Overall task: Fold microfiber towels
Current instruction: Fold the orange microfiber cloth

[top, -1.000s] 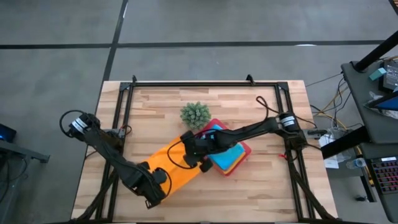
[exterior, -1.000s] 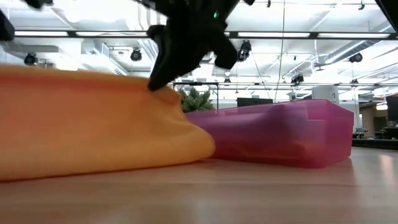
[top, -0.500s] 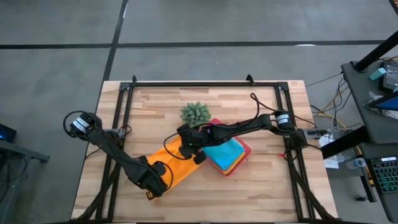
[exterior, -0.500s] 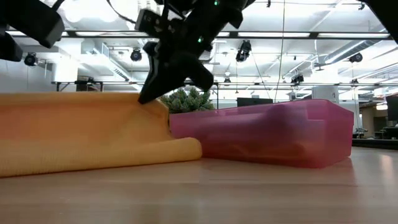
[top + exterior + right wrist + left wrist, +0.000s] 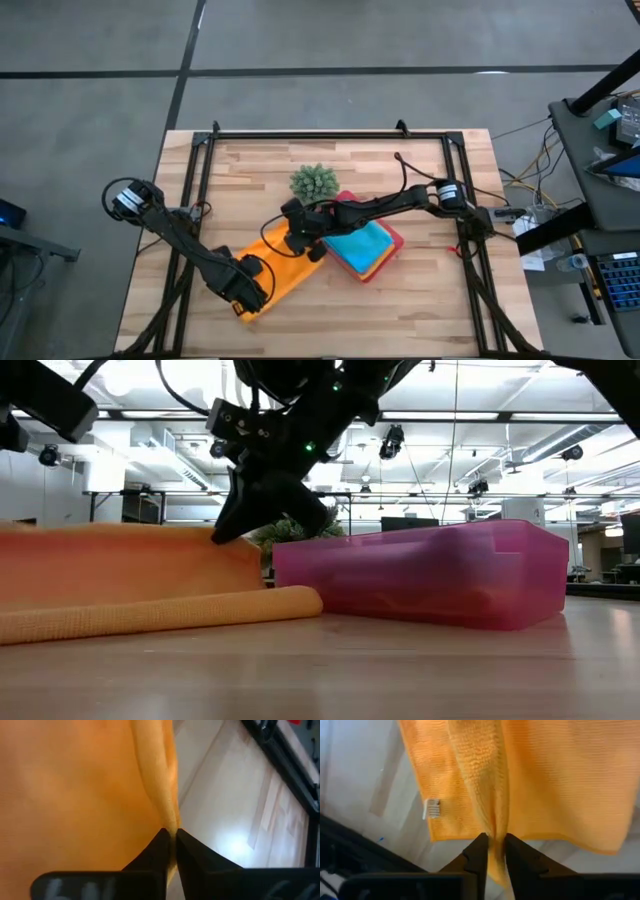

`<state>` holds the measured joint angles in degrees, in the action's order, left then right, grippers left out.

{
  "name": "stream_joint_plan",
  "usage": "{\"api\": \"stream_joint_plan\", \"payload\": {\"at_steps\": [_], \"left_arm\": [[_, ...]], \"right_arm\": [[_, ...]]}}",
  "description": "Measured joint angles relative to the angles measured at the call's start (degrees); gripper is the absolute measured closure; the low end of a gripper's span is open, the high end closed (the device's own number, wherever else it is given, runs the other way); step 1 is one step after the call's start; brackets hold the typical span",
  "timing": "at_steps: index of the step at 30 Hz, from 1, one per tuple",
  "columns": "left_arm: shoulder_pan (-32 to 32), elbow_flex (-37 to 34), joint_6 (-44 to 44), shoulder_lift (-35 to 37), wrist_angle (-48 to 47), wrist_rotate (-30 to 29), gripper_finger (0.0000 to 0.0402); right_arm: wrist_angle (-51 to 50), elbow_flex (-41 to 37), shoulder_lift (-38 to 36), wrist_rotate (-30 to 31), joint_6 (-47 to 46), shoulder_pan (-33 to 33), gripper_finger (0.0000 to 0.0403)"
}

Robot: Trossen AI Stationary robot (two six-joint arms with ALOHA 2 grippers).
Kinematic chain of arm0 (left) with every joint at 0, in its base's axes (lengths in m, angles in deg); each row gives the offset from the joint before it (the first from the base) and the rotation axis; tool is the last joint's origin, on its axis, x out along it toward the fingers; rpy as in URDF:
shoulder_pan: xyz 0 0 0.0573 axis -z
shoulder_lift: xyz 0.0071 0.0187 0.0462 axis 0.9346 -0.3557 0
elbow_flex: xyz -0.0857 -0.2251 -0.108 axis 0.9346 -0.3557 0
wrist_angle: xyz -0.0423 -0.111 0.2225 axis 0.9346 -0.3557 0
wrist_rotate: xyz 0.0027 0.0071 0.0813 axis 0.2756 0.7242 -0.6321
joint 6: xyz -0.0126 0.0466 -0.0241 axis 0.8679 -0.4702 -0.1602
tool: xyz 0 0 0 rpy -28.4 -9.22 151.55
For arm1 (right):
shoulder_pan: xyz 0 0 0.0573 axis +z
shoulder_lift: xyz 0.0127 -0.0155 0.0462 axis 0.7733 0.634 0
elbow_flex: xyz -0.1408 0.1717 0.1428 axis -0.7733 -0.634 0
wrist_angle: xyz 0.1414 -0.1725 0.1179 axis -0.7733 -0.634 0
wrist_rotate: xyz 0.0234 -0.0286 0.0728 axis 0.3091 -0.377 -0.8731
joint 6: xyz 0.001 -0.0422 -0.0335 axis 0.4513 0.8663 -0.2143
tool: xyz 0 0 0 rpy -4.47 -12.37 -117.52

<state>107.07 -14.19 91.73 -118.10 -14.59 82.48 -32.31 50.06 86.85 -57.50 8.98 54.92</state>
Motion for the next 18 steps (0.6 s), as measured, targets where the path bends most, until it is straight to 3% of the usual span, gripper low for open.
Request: {"api": "stream_joint_plan", "payload": {"at_steps": [5,10,18], "left_arm": [[-0.1,0.0,0.2,0.0,-0.8,-0.3,0.0312],[-0.2,0.0,3.4,0.0,-7.4,-0.6,0.0277],[-0.2,0.0,-1.0,0.0,-2.4,-1.7,0.0268]], "right_arm": [[1.5,0.0,0.0,-0.2,-1.1,-0.7,0.0344],[1.7,0.0,0.0,0.3,-1.1,-1.0,0.0305],[0.3,0.0,-1.3,-0.4,-3.6,-0.8,0.0283]]}}
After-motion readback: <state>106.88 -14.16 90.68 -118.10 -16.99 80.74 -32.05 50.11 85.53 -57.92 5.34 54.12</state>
